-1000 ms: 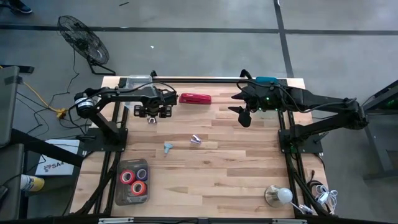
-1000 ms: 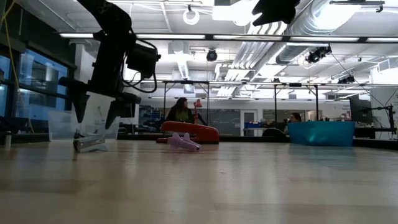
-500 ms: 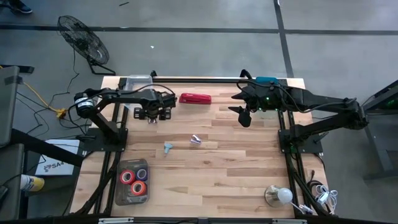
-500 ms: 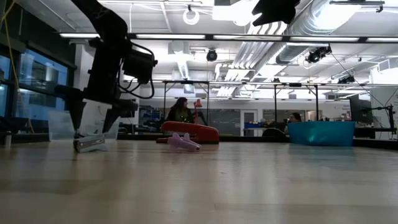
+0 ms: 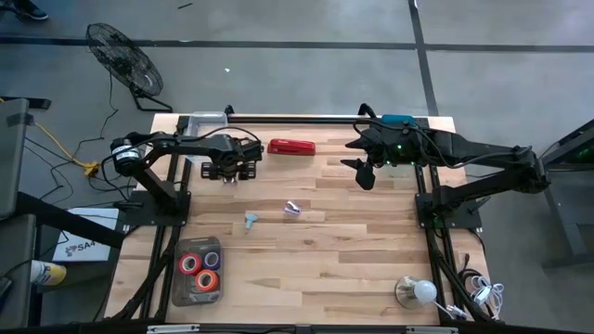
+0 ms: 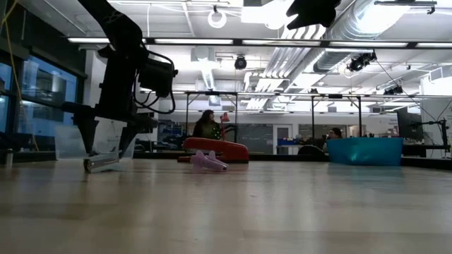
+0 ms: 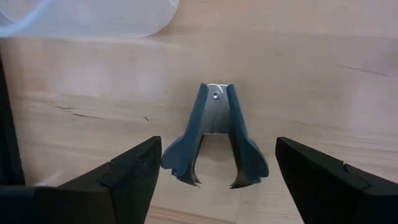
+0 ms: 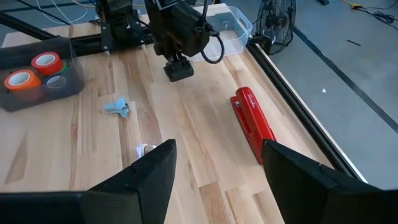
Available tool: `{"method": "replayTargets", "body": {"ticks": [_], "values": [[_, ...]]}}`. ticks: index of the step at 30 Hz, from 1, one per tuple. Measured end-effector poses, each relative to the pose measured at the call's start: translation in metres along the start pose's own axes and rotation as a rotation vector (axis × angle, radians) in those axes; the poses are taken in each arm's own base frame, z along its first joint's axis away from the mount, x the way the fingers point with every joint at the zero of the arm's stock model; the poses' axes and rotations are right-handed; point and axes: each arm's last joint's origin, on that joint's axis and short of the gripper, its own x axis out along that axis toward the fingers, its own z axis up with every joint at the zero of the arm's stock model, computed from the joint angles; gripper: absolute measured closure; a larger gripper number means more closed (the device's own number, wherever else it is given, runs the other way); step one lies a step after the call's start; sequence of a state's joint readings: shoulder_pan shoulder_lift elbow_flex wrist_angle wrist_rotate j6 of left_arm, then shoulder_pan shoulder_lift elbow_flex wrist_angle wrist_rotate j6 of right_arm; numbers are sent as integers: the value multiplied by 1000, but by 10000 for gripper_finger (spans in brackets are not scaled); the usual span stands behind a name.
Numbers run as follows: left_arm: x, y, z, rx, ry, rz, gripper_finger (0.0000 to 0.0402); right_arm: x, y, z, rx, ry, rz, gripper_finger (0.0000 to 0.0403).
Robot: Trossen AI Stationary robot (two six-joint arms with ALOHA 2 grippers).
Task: Pick and place Stapler, Stapler remover, tape
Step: Put the black staple remover into the blue bin
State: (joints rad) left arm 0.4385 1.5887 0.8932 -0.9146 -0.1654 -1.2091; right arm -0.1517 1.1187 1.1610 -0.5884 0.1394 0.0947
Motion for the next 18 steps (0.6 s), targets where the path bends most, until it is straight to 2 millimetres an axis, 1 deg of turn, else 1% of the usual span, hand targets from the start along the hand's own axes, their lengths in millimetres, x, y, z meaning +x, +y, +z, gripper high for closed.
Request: {"method": "replayTargets", "body": {"ticks": [18], "values": [[0,0,-1,0,48,-16,259,0,0,0,10,0,0,176]]}}
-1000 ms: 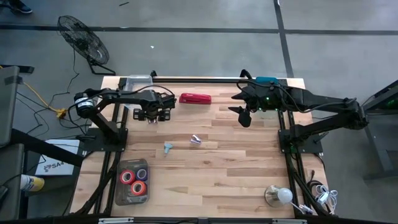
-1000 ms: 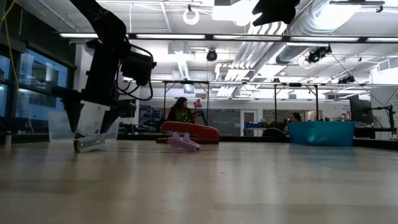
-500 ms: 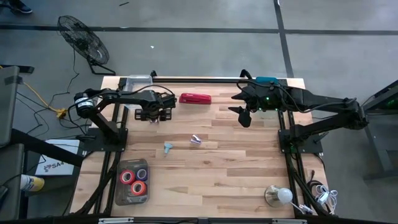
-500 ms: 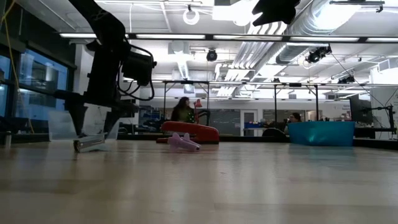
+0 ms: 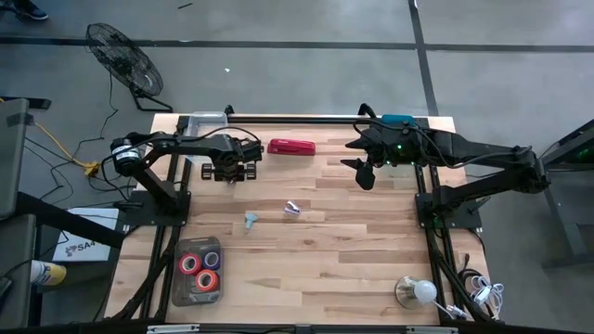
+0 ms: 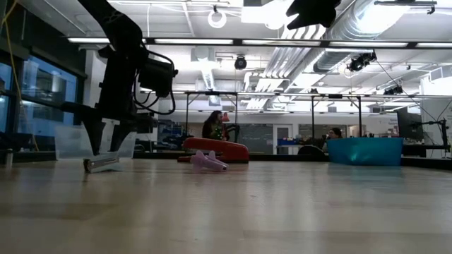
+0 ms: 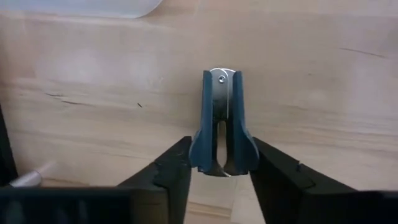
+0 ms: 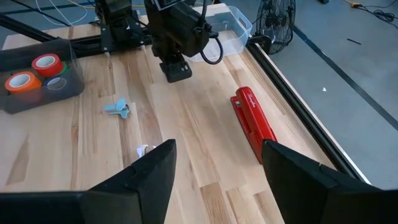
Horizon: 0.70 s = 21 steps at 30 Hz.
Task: Pick and place Stapler, Stapler remover, tape
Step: Put the black staple remover into the blue bin
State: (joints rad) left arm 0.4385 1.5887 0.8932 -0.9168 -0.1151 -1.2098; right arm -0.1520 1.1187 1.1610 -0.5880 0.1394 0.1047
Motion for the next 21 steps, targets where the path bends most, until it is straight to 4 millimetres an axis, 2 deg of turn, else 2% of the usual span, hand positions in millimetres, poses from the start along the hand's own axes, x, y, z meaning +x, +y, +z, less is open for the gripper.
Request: {"method": "replayTargets", "body": {"ticks": [7,21], "values": [[0,0,-1,33,30,-11,313,0,0,0,0,-1,0,176],[-5,-5,-1,230,95,-72,313,0,0,0,-1,0,0,176]]}}
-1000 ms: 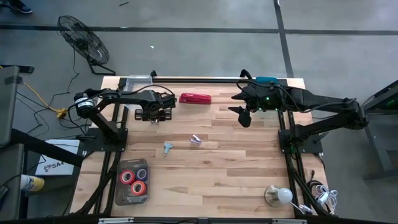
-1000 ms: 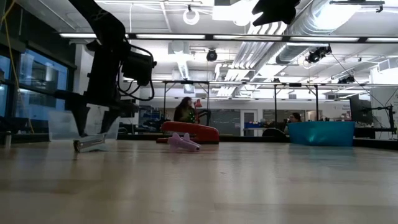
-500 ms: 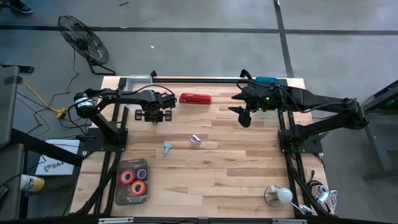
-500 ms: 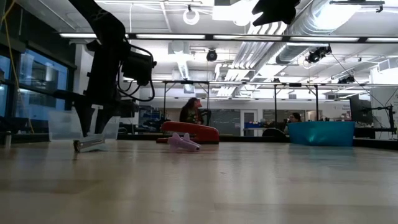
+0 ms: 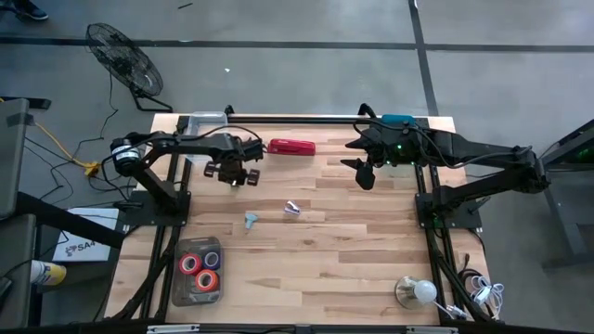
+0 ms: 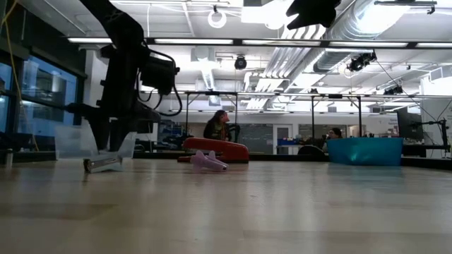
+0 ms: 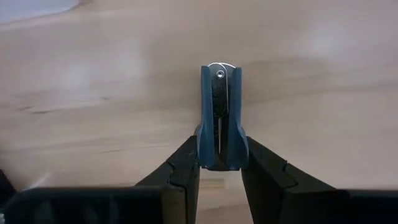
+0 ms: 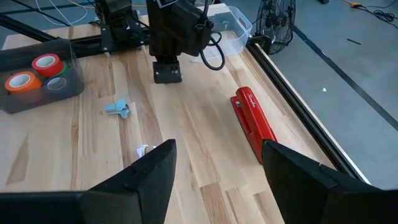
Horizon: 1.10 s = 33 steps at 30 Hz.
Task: Pick and place Stapler, Stapler remover, tape
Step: Put the black staple remover into the blue bin
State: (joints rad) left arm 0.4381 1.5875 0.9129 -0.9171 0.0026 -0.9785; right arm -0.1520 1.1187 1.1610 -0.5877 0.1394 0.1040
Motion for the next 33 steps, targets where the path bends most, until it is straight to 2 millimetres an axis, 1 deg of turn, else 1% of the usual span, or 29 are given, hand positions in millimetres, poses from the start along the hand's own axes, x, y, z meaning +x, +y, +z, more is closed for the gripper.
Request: {"method": "replayTargets", "body": {"ticks": [6,11,15,23,28,33], "values": [[-17,-12,6,92,-28,-67,313,0,0,0,-11,-2,-12,176],[-36,-28,6,185,-83,-123,313,0,0,0,-11,-2,-13,176],[-55,-42,4,262,-156,-160,313,0,-1,0,-16,-3,-24,176],[-106,-69,-3,401,-369,-223,313,-1,-3,0,-38,-8,-48,176],[-142,-82,-7,450,-538,-250,313,-9,-8,2,-24,-34,-56,176],[-172,-92,-11,498,-684,-305,313,-19,-15,5,-32,-82,-73,176]]}}
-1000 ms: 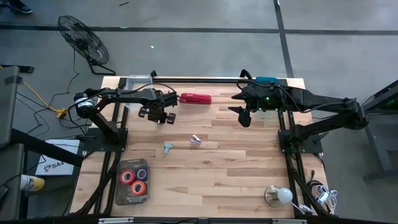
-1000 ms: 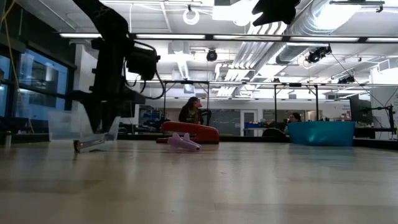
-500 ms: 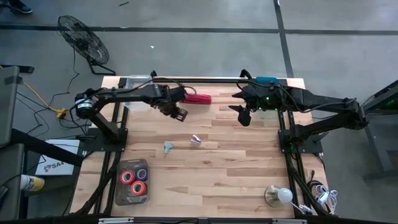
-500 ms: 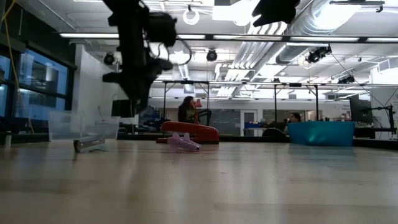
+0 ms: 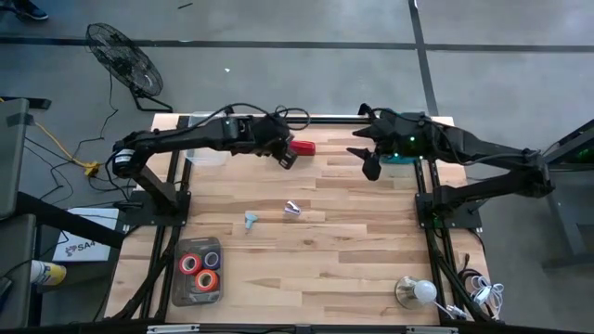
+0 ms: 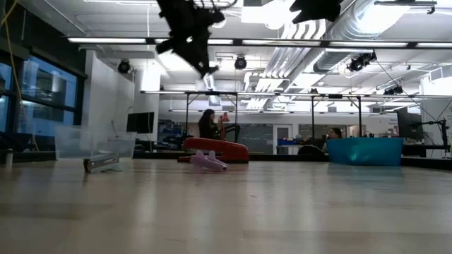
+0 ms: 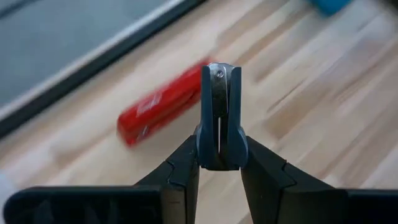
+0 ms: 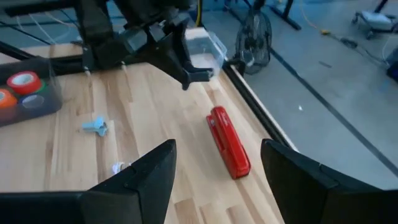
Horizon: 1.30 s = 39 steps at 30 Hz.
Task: Pick and place Stapler, Stapler remover, tape
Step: Put the black staple remover into the blue bin
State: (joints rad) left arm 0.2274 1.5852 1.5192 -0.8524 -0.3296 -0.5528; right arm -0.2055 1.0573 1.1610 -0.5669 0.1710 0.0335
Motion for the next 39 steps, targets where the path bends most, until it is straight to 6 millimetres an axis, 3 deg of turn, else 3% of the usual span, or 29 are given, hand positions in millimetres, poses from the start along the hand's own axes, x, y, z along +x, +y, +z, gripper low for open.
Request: {"method": "replayTargets", "body": {"ticks": [11,22,31,39], "values": [[-27,-17,40,82,-252,-238,313,-17,-7,8,-46,-107,95,176],[-42,-33,60,144,-449,-554,313,-18,-12,21,-45,-246,172,176],[-49,-38,66,226,-526,-686,313,-20,-12,32,-21,-366,207,176],[-54,-43,66,324,-586,-724,313,-5,-9,36,-9,-378,266,176]]}}
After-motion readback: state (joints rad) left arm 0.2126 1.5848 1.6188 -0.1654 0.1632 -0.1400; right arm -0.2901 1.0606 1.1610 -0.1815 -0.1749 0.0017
